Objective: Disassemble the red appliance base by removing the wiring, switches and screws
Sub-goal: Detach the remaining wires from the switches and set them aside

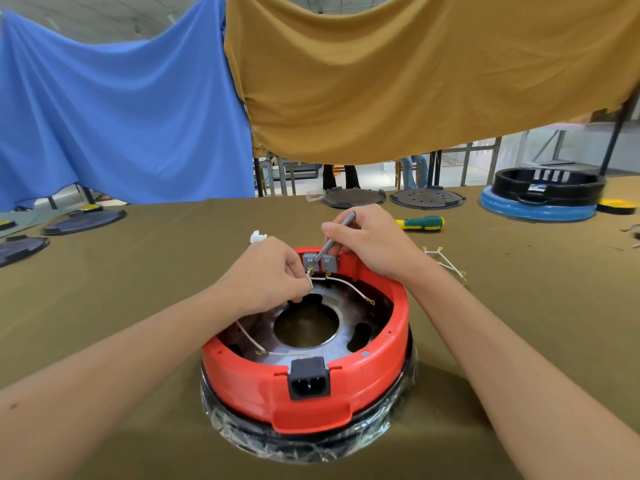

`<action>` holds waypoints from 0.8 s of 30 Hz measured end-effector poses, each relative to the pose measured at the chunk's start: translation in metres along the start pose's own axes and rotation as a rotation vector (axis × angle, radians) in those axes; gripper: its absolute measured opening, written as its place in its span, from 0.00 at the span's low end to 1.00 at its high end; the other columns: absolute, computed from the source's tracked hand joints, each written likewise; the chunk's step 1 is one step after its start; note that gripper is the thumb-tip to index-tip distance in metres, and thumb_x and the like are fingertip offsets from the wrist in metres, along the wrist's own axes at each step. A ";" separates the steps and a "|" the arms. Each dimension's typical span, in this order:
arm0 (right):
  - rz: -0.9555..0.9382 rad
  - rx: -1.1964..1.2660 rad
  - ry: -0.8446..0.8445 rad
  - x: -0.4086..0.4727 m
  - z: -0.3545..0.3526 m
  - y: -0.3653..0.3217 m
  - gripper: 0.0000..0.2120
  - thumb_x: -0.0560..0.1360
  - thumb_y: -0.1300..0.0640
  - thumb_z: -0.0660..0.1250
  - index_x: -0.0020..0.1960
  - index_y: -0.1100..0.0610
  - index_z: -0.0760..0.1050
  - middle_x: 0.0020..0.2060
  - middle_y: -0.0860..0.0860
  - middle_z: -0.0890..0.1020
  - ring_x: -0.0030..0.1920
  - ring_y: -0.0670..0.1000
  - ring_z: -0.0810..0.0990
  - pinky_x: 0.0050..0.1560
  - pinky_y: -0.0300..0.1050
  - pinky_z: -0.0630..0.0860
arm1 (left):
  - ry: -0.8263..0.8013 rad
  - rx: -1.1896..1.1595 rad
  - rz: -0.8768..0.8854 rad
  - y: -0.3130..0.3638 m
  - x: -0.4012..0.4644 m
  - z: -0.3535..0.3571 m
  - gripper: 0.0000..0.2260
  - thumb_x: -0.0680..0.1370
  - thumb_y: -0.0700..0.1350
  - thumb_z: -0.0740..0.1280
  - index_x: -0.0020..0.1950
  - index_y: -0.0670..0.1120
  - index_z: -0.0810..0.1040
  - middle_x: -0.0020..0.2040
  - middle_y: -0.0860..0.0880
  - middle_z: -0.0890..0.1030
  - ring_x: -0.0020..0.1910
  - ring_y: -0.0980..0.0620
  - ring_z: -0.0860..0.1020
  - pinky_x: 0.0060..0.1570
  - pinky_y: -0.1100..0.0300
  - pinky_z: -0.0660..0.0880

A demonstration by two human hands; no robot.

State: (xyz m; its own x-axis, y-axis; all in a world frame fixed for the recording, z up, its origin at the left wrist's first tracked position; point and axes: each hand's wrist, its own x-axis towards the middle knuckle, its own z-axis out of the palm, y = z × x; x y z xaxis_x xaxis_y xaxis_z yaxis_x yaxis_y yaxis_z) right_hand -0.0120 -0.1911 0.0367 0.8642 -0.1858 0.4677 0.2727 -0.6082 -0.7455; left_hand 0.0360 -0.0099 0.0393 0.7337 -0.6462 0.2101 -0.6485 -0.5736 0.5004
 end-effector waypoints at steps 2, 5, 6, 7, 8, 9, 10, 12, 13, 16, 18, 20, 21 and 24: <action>0.003 0.004 -0.003 0.000 -0.001 0.000 0.13 0.80 0.54 0.67 0.42 0.62 0.80 0.34 0.53 0.86 0.38 0.51 0.85 0.52 0.57 0.81 | -0.012 0.005 0.001 0.001 0.000 0.000 0.08 0.72 0.40 0.69 0.33 0.46 0.81 0.28 0.54 0.83 0.29 0.55 0.80 0.32 0.67 0.75; -0.032 0.027 0.032 -0.002 0.000 0.001 0.13 0.80 0.54 0.67 0.42 0.62 0.80 0.33 0.51 0.85 0.35 0.46 0.84 0.47 0.49 0.82 | -0.007 0.008 -0.007 0.000 0.000 0.000 0.08 0.72 0.40 0.69 0.33 0.46 0.81 0.28 0.54 0.82 0.28 0.55 0.79 0.32 0.66 0.76; -0.039 0.043 0.040 -0.003 0.000 0.001 0.12 0.79 0.55 0.68 0.41 0.62 0.80 0.33 0.50 0.85 0.35 0.45 0.84 0.46 0.46 0.81 | -0.008 0.000 -0.014 0.000 0.001 0.000 0.08 0.72 0.40 0.69 0.33 0.46 0.81 0.28 0.54 0.83 0.27 0.56 0.79 0.31 0.66 0.76; -0.042 0.043 0.045 -0.003 0.000 0.001 0.12 0.79 0.55 0.68 0.42 0.62 0.80 0.33 0.50 0.85 0.35 0.44 0.83 0.45 0.44 0.81 | -0.010 -0.006 -0.017 0.000 0.001 0.000 0.07 0.72 0.40 0.69 0.34 0.46 0.81 0.28 0.54 0.83 0.27 0.57 0.78 0.31 0.66 0.76; -0.043 0.031 0.045 -0.003 0.001 0.001 0.12 0.79 0.54 0.68 0.42 0.62 0.80 0.33 0.50 0.85 0.35 0.44 0.83 0.45 0.43 0.80 | -0.010 -0.008 -0.016 0.000 0.001 0.000 0.07 0.72 0.40 0.69 0.34 0.46 0.81 0.28 0.54 0.83 0.27 0.57 0.78 0.31 0.67 0.76; -0.042 0.014 0.040 -0.003 0.001 0.001 0.12 0.79 0.54 0.68 0.42 0.61 0.81 0.34 0.50 0.86 0.35 0.43 0.83 0.45 0.44 0.80 | -0.009 -0.008 -0.014 0.000 0.001 0.000 0.07 0.72 0.40 0.69 0.34 0.46 0.81 0.28 0.54 0.83 0.27 0.58 0.78 0.31 0.68 0.76; -0.039 -0.004 0.033 -0.003 0.001 0.000 0.12 0.79 0.53 0.68 0.43 0.61 0.81 0.34 0.50 0.86 0.35 0.43 0.83 0.46 0.45 0.80 | -0.008 -0.007 -0.014 0.000 0.001 0.001 0.07 0.72 0.40 0.69 0.34 0.46 0.81 0.28 0.54 0.83 0.27 0.58 0.78 0.31 0.68 0.75; -0.034 -0.029 0.024 -0.003 0.001 0.000 0.12 0.79 0.53 0.68 0.43 0.60 0.81 0.34 0.49 0.86 0.36 0.43 0.83 0.48 0.47 0.80 | -0.008 -0.008 -0.015 0.000 0.001 0.001 0.07 0.72 0.40 0.69 0.34 0.46 0.81 0.28 0.54 0.82 0.27 0.57 0.78 0.31 0.67 0.76; -0.032 -0.030 0.021 -0.003 0.000 0.000 0.12 0.79 0.53 0.68 0.43 0.60 0.81 0.34 0.49 0.86 0.36 0.43 0.83 0.48 0.48 0.80 | -0.010 -0.008 -0.014 0.000 0.001 0.001 0.07 0.72 0.40 0.69 0.34 0.46 0.81 0.28 0.54 0.83 0.28 0.57 0.79 0.32 0.65 0.77; -0.032 -0.023 0.009 -0.003 0.001 0.000 0.12 0.79 0.54 0.68 0.43 0.61 0.81 0.34 0.50 0.86 0.36 0.43 0.83 0.49 0.49 0.80 | -0.017 -0.010 -0.012 0.000 0.001 0.001 0.06 0.72 0.40 0.69 0.35 0.45 0.81 0.28 0.54 0.83 0.29 0.55 0.80 0.33 0.64 0.77; -0.034 -0.021 0.012 -0.003 0.000 0.000 0.12 0.79 0.54 0.68 0.43 0.62 0.82 0.34 0.50 0.86 0.36 0.43 0.84 0.48 0.47 0.80 | -0.018 -0.011 -0.014 -0.001 0.001 0.001 0.06 0.72 0.40 0.69 0.35 0.45 0.82 0.28 0.54 0.83 0.30 0.54 0.80 0.33 0.65 0.76; -0.037 -0.014 0.021 -0.003 0.000 0.000 0.12 0.79 0.53 0.68 0.43 0.62 0.81 0.34 0.50 0.86 0.35 0.43 0.83 0.45 0.44 0.80 | -0.014 -0.006 -0.010 -0.001 0.001 0.000 0.06 0.72 0.40 0.69 0.35 0.45 0.82 0.28 0.54 0.83 0.32 0.52 0.82 0.34 0.64 0.78; -0.039 0.000 0.025 -0.003 0.000 0.000 0.12 0.79 0.53 0.68 0.43 0.62 0.81 0.34 0.50 0.86 0.34 0.42 0.83 0.43 0.41 0.79 | -0.011 -0.006 -0.011 -0.001 0.001 0.000 0.07 0.72 0.40 0.69 0.35 0.45 0.82 0.28 0.55 0.83 0.33 0.51 0.82 0.35 0.62 0.78; -0.044 0.025 0.017 -0.004 0.000 0.000 0.12 0.79 0.54 0.69 0.44 0.62 0.81 0.35 0.50 0.86 0.34 0.41 0.82 0.42 0.38 0.78 | -0.011 -0.013 -0.017 -0.002 0.002 0.000 0.07 0.72 0.40 0.69 0.35 0.46 0.82 0.28 0.54 0.83 0.33 0.50 0.82 0.34 0.61 0.78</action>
State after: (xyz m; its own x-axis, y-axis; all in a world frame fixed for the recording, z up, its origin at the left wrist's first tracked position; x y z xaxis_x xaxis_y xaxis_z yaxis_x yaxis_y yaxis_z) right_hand -0.0158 -0.1903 0.0350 0.8439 -0.1729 0.5080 0.3208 -0.5964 -0.7358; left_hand 0.0384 -0.0100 0.0390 0.7423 -0.6419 0.1924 -0.6332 -0.5779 0.5148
